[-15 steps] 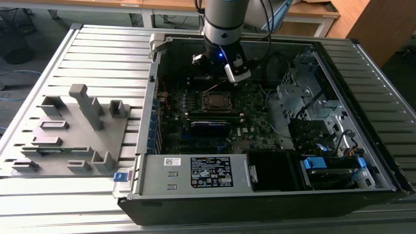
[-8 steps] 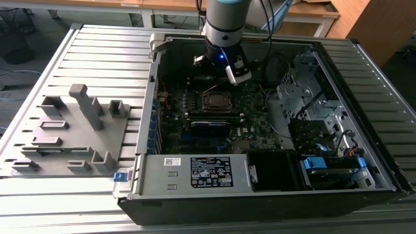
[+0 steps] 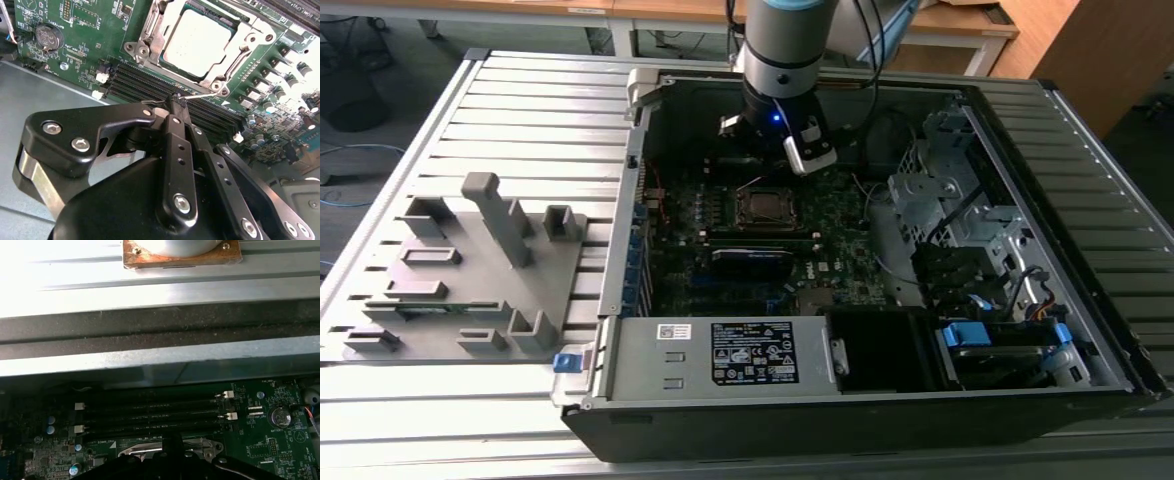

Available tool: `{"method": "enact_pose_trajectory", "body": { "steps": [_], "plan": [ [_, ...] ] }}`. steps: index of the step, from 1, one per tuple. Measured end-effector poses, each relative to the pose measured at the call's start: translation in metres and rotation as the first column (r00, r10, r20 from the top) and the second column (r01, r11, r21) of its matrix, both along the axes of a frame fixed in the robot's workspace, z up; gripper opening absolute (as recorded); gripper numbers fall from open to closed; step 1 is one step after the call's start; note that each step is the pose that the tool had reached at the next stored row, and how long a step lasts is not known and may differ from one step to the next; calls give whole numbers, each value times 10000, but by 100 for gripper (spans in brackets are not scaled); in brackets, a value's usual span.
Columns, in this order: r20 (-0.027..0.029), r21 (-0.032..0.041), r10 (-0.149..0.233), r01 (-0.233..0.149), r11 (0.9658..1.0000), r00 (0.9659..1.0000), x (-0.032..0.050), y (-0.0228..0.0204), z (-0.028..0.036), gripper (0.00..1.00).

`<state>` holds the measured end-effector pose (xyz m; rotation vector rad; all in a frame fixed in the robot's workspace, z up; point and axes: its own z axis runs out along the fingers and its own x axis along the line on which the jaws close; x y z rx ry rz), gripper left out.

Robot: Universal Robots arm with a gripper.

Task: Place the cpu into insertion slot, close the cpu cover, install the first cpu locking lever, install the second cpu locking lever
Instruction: 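Install the first cpu locking lever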

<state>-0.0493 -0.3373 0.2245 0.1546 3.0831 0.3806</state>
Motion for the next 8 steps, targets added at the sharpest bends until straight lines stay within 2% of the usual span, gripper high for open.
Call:
{"method": "enact_pose_trajectory", "body": {
  "steps": [2,4,8],
  "plan": [
    [7,-12,-138,138,9999,9999,0,1,-14,11],
    [9,-26,-467,467,9989,9989,0,0,-28,11],
    [10,-37,-1110,1110,9938,9938,0,4,-46,11]
  ]
}}
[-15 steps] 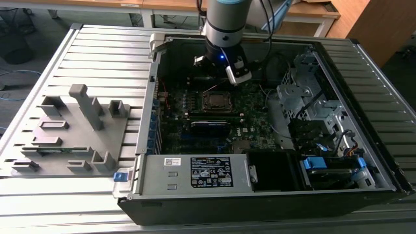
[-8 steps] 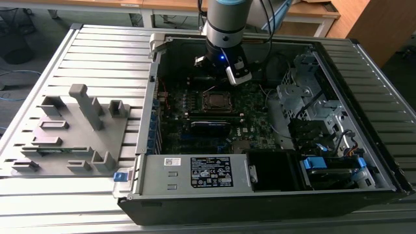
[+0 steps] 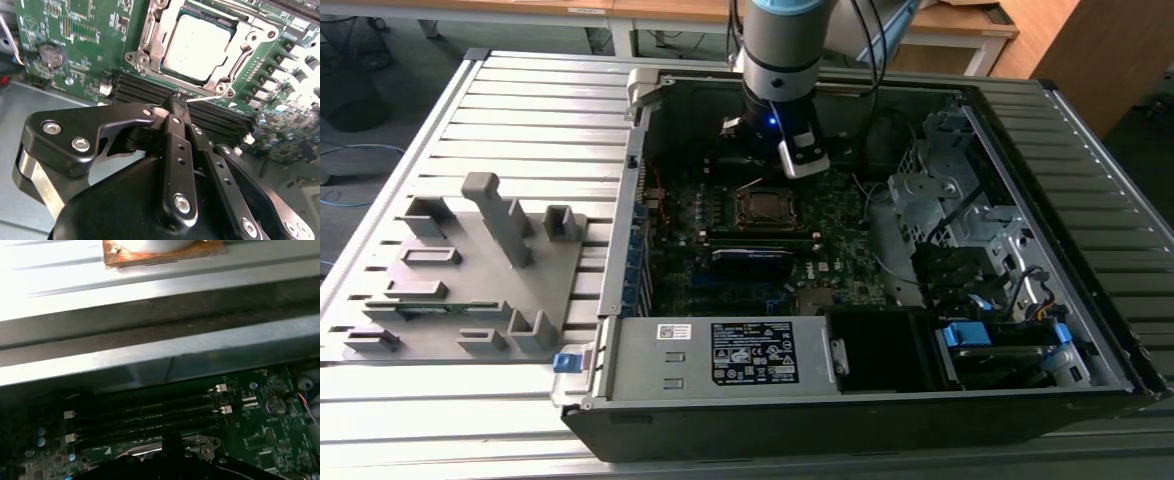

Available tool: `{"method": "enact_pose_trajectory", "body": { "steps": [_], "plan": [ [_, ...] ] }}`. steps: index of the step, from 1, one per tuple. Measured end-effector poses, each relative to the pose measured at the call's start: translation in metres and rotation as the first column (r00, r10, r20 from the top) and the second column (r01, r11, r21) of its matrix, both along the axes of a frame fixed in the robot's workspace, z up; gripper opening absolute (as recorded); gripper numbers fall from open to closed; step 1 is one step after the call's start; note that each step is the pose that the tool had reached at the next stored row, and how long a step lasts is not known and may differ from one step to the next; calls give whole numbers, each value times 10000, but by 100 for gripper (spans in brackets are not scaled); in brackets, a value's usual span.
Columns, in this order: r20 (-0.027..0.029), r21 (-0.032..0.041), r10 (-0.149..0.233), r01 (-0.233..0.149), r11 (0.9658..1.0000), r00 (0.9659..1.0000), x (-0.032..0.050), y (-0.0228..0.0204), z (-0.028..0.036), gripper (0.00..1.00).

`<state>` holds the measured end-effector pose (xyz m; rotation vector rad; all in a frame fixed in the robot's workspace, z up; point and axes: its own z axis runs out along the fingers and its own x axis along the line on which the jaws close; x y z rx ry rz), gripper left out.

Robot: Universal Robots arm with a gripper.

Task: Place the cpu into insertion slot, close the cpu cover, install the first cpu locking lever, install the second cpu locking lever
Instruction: 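Install the first cpu locking lever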

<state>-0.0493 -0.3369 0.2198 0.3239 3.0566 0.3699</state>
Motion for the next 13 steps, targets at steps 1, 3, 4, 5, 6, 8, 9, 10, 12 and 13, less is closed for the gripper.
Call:
{"method": "enact_pose_trajectory", "body": {
  "steps": [1,3,4,5,6,8,9,10,12,13],
  "plan": [
    [0,2,-28,28,10000,10000,0,4,-1,11],
    [2,1,-41,41,10000,10000,-2,11,-1,11],
    [4,-2,-85,85,10000,10000,-2,15,-2,11],
    [5,-5,-160,160,9999,9999,-2,18,-5,11],
    [7,-7,-274,274,9996,9996,-2,19,-7,11],
    [7,-9,-514,514,9987,9987,-2,21,-13,11],
    [9,-11,-697,697,9976,9976,-2,25,-16,11],
    [9,-11,-706,706,9975,9975,-2,26,-15,11],
    [9,-10,-708,708,9975,9975,-2,26,-16,11],
    [10,-9,-709,709,9975,9975,-2,26,-16,11]
  ]
}}
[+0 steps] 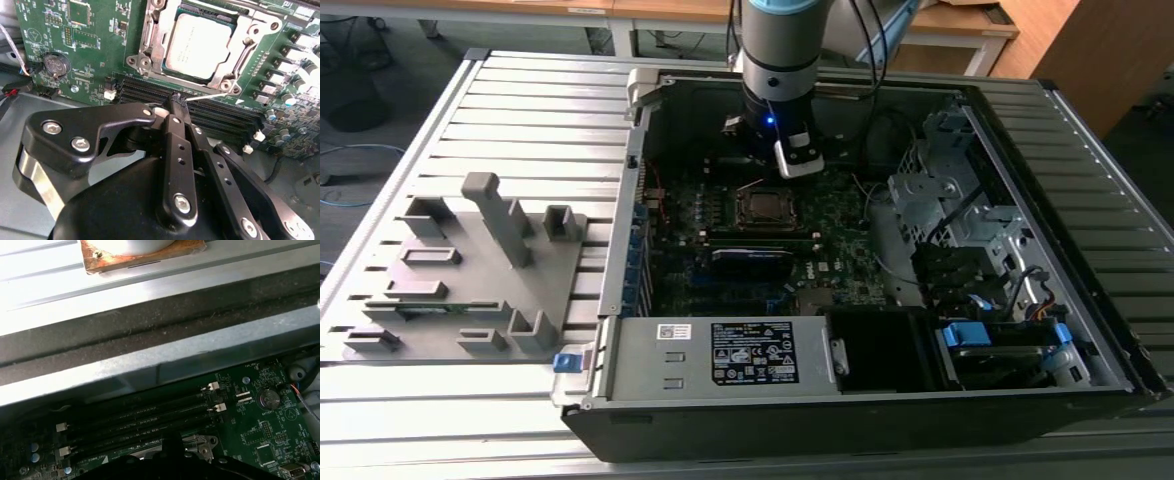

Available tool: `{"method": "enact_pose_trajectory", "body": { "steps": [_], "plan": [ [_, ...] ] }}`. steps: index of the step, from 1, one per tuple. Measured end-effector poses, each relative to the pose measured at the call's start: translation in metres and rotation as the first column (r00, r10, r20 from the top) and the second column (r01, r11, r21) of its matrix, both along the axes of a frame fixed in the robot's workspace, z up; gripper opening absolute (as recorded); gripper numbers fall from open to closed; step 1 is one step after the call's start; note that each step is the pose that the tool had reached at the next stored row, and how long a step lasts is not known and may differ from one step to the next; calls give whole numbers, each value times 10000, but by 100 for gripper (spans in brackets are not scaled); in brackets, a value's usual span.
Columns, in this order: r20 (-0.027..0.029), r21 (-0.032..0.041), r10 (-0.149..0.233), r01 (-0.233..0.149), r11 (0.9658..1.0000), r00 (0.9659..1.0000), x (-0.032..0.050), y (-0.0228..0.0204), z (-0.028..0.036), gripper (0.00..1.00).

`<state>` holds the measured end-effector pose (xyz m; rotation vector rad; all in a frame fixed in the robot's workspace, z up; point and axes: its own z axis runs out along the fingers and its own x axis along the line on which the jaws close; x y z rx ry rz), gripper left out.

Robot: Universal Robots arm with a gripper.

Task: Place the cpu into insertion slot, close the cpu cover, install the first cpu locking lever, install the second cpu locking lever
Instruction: 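Install the first cpu locking lever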

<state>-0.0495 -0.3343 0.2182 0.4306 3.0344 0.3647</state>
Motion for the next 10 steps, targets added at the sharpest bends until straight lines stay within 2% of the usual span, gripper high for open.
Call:
{"method": "enact_pose_trajectory", "body": {
  "steps": [6,10],
  "plan": [
    [58,-9,-150,150,9999,9999,-27,23,-11,11],
    [68,-25,-634,634,9980,9980,-27,27,-30,11]
  ]
}}
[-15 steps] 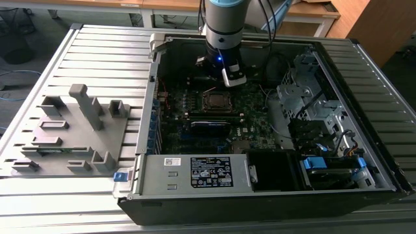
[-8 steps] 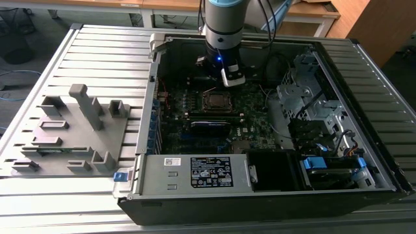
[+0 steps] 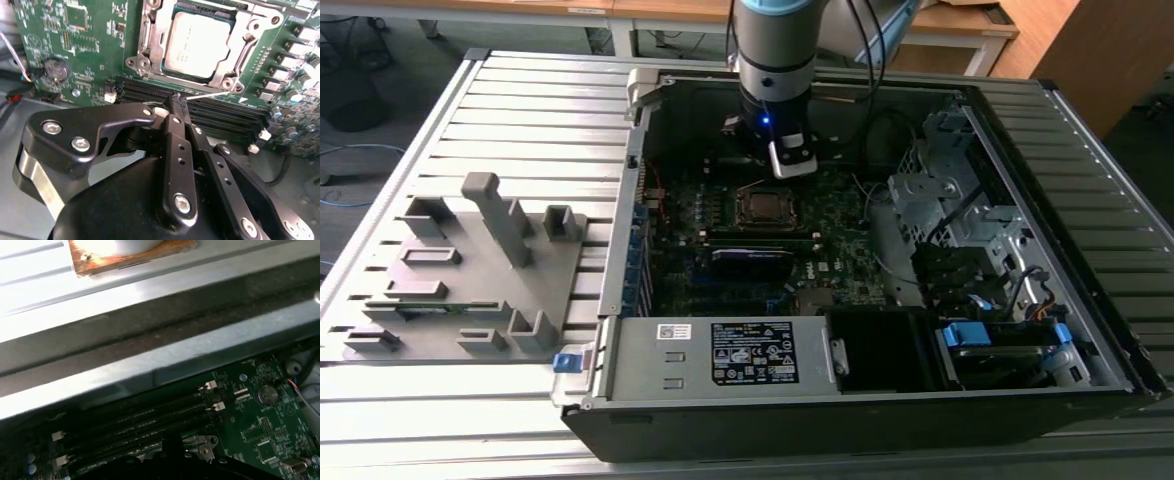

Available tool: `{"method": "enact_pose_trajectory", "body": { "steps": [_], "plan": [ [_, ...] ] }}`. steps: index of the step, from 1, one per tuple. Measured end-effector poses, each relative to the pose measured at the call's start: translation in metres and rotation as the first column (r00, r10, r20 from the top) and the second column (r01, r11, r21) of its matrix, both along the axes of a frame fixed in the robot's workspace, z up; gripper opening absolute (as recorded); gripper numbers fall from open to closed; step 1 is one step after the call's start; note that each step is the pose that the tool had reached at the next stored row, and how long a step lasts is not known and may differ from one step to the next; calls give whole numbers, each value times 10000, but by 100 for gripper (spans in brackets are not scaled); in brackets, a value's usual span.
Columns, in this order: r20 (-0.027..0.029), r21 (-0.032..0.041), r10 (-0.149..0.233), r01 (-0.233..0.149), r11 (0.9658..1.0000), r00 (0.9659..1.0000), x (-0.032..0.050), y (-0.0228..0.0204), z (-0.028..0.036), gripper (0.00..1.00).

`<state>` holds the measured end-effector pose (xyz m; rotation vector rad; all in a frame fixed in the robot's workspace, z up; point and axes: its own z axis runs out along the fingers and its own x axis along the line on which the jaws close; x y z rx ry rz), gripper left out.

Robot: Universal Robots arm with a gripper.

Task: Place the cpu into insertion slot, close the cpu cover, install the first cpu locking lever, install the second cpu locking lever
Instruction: 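Install the first cpu locking lever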

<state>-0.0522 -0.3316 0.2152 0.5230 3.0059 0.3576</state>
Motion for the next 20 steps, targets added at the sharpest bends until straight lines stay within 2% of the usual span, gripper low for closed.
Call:
{"method": "enact_pose_trajectory", "body": {
  "steps": [8,20],
  "plan": [
    [11,-5,-312,312,9995,9995,-3,50,-11,11],
    [47,-32,-702,702,9975,9975,-3,51,-48,11]
  ]
}}
